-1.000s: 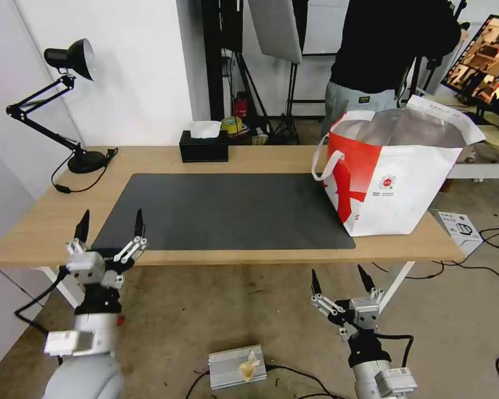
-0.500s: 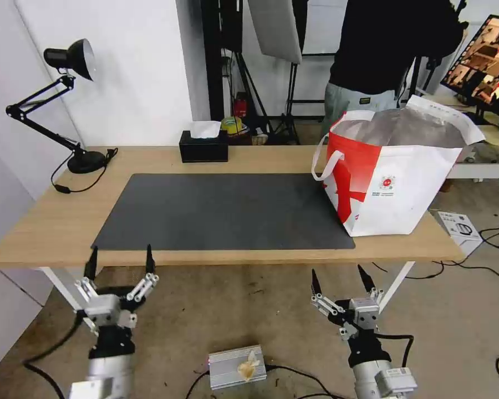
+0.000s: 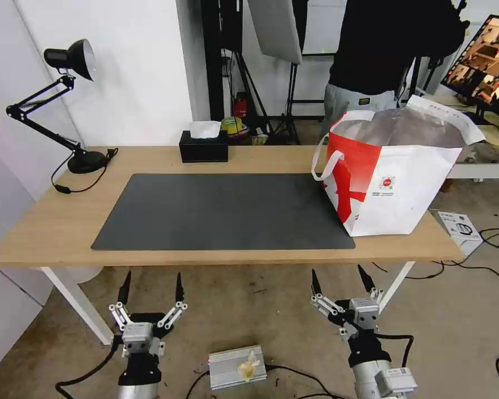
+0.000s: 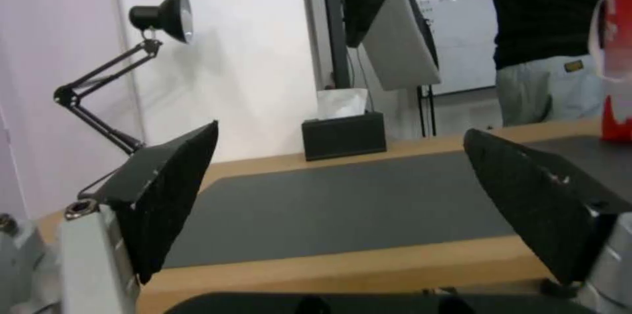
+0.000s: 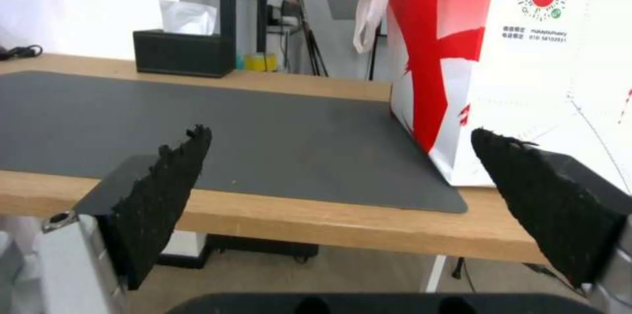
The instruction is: Pick up the trash from the table and place it into the takeout bag.
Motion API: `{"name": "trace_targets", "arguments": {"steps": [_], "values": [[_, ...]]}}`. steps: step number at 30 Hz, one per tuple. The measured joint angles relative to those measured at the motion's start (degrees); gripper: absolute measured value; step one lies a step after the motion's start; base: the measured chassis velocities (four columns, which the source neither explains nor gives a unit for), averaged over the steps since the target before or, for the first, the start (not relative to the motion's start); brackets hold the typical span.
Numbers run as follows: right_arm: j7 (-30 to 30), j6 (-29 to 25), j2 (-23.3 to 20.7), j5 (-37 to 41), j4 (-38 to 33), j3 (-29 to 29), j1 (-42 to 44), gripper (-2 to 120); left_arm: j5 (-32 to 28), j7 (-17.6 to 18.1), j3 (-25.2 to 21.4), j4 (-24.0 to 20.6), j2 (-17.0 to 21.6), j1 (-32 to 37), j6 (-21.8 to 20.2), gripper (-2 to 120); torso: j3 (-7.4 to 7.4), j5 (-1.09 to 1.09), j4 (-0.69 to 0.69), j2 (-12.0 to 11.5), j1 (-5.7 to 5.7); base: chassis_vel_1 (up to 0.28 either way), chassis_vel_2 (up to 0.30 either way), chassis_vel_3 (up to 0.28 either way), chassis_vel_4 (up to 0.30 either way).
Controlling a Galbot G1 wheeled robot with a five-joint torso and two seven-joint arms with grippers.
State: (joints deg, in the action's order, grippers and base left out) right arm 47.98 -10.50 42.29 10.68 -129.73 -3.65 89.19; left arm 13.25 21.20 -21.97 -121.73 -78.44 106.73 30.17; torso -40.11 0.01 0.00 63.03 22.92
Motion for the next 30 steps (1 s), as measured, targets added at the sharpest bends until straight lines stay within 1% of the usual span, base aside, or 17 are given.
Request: {"name": "trace_targets", "arguments": {"steps": [5,30], "values": [[0.00,0.00,0.00,0.00,0.00,0.00,0.00,100,0.98,0.04,0.10,-0.07,-0.20,0.40,0.31,100,0.00,-0.01,0.00,0.00,0.00,0.000,0.000,0.000,0.000],[0.00,0.00,0.00,0.00,0.00,0.00,0.00,100,0.72,0.21,-0.33,-0.62,-0.06,0.31,0.07,100,0.00,-0.01,0.00,0.00,0.00,0.000,0.000,0.000,0.000]]}}
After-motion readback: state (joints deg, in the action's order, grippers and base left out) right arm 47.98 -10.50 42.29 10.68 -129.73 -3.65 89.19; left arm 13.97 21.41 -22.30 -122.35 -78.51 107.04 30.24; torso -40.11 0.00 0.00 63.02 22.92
